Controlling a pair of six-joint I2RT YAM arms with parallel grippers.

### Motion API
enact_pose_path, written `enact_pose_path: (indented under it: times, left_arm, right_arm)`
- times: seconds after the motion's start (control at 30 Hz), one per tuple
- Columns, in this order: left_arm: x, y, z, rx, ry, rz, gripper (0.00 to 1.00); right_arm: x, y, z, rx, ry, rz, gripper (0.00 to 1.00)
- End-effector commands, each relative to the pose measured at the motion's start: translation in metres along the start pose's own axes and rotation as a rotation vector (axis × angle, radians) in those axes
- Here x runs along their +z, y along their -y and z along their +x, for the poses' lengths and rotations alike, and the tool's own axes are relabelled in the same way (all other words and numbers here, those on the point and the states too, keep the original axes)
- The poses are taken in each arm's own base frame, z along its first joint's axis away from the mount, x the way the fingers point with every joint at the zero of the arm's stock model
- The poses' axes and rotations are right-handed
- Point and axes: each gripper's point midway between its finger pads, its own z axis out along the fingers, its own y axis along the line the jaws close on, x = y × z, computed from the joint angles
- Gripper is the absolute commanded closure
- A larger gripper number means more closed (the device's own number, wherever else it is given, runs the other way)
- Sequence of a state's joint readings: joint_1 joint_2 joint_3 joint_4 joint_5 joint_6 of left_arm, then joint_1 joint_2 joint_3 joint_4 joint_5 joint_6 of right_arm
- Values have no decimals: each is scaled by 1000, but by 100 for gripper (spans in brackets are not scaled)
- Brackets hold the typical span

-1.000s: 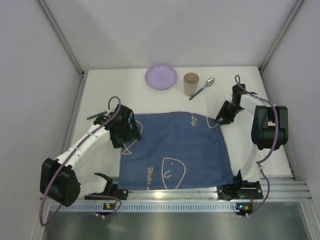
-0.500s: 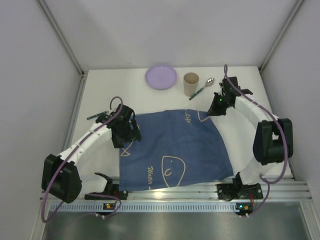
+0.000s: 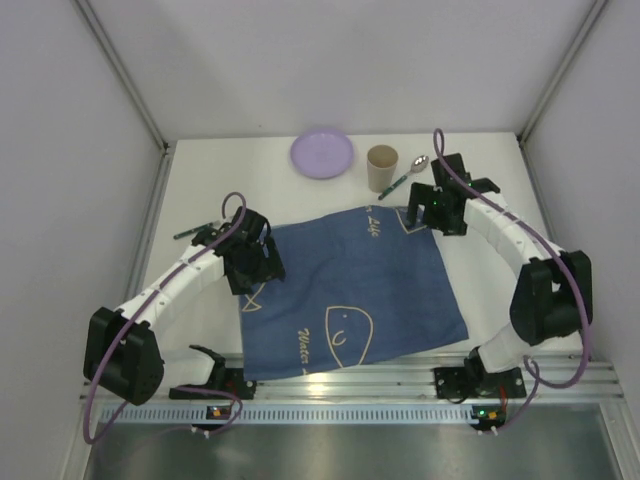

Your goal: Set the dinner table for one person

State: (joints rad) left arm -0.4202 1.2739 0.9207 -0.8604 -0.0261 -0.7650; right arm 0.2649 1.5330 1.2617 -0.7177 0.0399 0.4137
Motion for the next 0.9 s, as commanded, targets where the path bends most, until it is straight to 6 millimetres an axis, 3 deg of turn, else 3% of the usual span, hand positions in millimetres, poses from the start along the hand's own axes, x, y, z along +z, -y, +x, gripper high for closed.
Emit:
enact_pose_path:
  times: [0.0, 0.1, 0.23, 0.37, 0.4, 0.43, 0.47, 0.5, 0.53, 0.57, 0.7, 0.87]
  left_arm:
    - [-2, 4, -1, -10, 12, 32, 14]
    - [-7, -2, 3, -10, 19, 29, 14]
    - [-6, -15, 13, -8, 16, 6, 14]
    - [-4, -24, 17, 0, 26, -16, 14]
    - [-5, -26, 15, 6, 34, -24, 14]
    - [-4, -23, 13, 5, 38, -16, 13]
    - [-3, -20, 12, 10, 40, -4, 13]
    - [2, -20, 12, 9, 30, -13, 13]
    - [5, -18, 10, 2, 31, -12, 13]
    - [12, -13, 8, 0, 19, -13, 13]
    - [24, 8, -21, 15, 35, -28, 14]
    - [50, 19, -42, 66, 26, -66, 15]
  right_arm:
    - [9, 55, 24, 8, -87, 239, 0]
    - [0, 59, 24, 10, -67, 246, 0]
    - [-26, 53, 19, 20, -1, 192, 0]
    - [-29, 27, 29, 10, 29, 20, 0]
    - [-22, 23, 46, 2, -3, -14, 0]
    - [-23, 4, 45, 3, 18, -131, 0]
    - [-20, -3, 51, 5, 15, -184, 2]
    - [-10, -3, 72, 21, -25, -214, 14]
    - [-7, -9, 79, 26, -33, -261, 24]
    - [-1, -17, 90, 33, -49, -328, 48]
    - [19, -15, 110, 69, -117, -330, 100]
    - [29, -7, 124, 75, -165, -289, 100]
